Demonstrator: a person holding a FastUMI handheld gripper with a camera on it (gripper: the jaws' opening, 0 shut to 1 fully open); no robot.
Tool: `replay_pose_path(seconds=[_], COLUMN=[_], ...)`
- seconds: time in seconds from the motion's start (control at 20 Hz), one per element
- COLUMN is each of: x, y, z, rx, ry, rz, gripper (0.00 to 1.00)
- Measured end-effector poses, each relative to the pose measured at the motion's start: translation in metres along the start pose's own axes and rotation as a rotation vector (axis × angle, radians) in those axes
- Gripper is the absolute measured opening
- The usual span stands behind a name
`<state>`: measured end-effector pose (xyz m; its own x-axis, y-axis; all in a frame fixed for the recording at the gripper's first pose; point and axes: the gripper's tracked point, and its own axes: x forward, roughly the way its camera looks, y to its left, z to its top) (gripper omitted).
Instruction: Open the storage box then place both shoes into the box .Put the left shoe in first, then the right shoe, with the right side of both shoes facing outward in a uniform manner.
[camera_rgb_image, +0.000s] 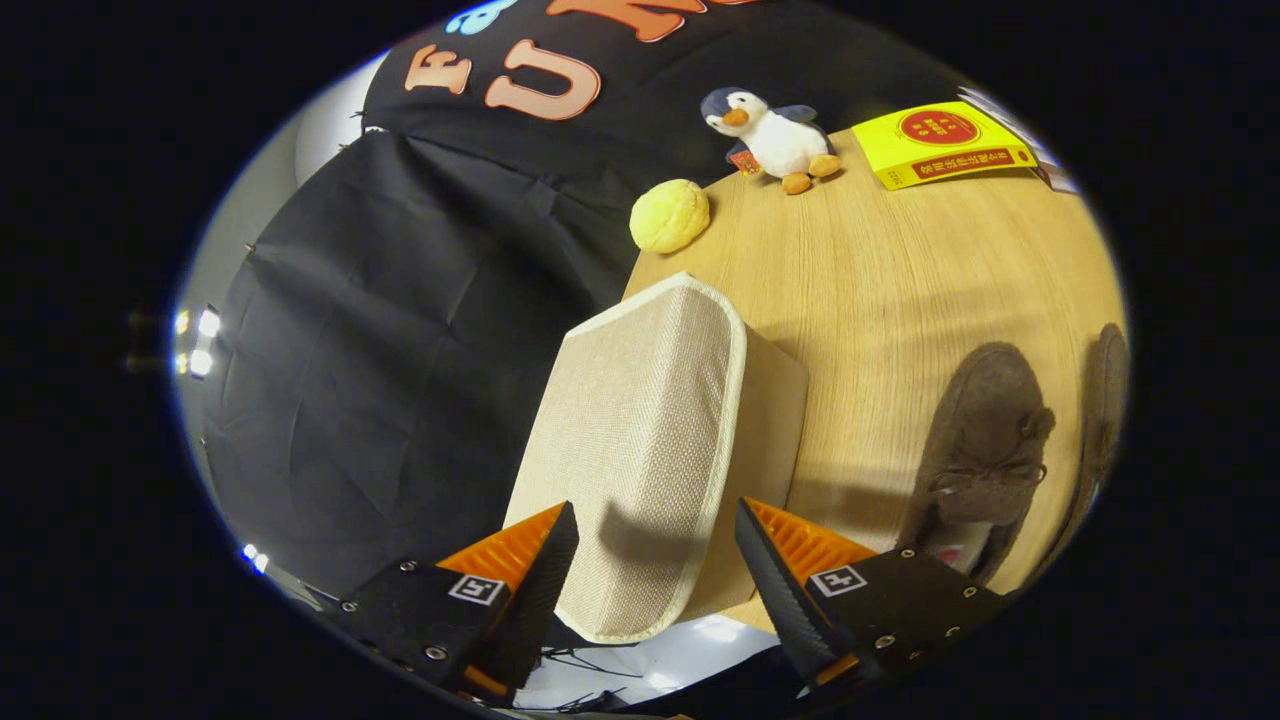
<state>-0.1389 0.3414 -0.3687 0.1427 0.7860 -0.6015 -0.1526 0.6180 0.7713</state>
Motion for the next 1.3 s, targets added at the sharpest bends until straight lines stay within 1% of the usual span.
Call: replay_pose_path(seconds=[0.1,0.2,0.3,0.4,0.55,0.8,0.95,1.05,1.1,1.15,1.3], x=[0.007,0.006,0.004,0.0,-0.01,-0.038,-0.056,-0.061,-0.057,-0.053,-0.036], y=[-0.006,-0.004,0.001,0.016,0.028,0.066,0.116,0.15,0.16,0.166,0.185], z=[-0.006,-0.005,-0.008,-0.01,-0.006,0.013,0.028,0.033,0.033,0.033,0.039], rx=[0.024,0.086,0.082,0.097,0.11,0.15,0.134,0.095,0.073,0.047,0.032], ry=[0.023,0.024,0.022,0.035,0.027,-0.031,-0.07,-0.08,-0.075,-0.07,-0.09], rz=[0.001,0.018,0.034,0.079,0.122,0.229,0.35,0.411,0.413,0.405,0.396], gripper=[0.95,0.95,0.94,0.93,0.91,0.84,0.74,0.7,0.69,0.64,0.47])
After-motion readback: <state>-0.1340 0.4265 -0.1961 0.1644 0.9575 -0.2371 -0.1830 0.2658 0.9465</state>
